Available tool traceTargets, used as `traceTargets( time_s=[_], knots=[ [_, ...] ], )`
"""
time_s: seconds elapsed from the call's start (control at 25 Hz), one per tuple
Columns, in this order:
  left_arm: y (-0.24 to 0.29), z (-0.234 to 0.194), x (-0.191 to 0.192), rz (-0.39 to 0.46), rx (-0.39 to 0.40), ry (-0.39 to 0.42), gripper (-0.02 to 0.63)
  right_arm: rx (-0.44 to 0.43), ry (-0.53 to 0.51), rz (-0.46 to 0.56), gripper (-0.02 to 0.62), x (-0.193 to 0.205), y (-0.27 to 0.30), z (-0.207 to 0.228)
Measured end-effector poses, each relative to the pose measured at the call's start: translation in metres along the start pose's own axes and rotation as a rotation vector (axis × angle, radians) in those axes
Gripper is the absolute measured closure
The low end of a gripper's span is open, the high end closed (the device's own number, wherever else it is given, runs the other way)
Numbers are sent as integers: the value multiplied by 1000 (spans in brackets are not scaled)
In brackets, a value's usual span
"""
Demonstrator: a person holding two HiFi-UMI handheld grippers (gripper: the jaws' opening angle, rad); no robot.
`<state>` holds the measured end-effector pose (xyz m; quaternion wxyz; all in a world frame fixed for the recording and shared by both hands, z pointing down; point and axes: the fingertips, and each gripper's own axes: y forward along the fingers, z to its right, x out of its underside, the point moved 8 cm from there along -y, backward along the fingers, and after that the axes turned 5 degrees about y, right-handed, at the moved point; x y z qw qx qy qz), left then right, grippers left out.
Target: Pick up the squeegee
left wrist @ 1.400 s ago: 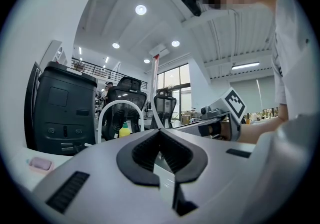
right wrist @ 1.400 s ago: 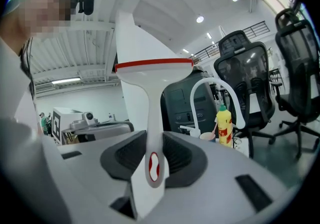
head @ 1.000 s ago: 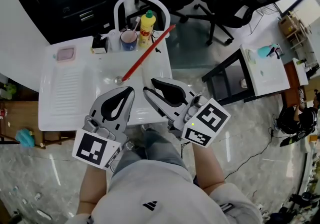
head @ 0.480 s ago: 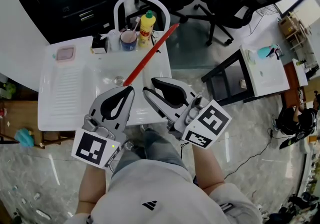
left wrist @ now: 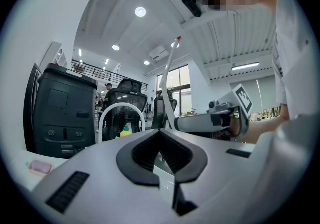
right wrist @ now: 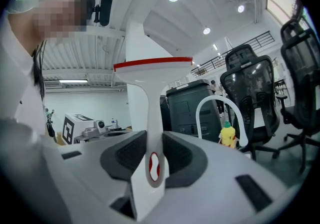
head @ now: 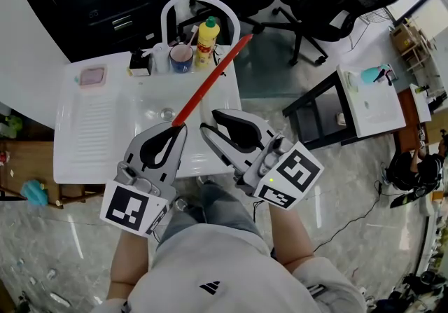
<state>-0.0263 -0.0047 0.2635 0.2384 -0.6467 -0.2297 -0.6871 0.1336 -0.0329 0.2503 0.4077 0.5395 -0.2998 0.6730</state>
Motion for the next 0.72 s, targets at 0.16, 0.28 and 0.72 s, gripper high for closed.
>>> traceTargets(
  time_s=[0.16, 0.28, 0.72],
  knots=[
    [-1, 0, 0, 1, -5, -1, 597, 0, -1, 2, 482, -1, 0, 0],
    [-2, -1, -2, 0, -9, -2, 597, -1, -3, 4, 482, -2, 0, 0],
    [-3, -1, -2, 4, -14, -2, 597, -2, -14, 1, 482, -4, 0, -1]
  ],
)
